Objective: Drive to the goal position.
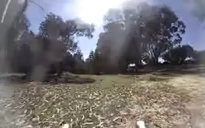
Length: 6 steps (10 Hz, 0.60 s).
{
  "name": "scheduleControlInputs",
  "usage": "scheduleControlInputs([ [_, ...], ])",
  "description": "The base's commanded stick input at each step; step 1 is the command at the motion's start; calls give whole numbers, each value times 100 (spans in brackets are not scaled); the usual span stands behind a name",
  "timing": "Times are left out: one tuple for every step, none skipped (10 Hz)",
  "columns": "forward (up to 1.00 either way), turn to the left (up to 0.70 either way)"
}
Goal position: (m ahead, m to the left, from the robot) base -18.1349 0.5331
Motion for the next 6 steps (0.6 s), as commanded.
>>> scheduleControlInputs([
  [100, 0],
  [100, 0],
  [100, 0],
  [100, 0],
  [100, 0],
  [100, 0],
])
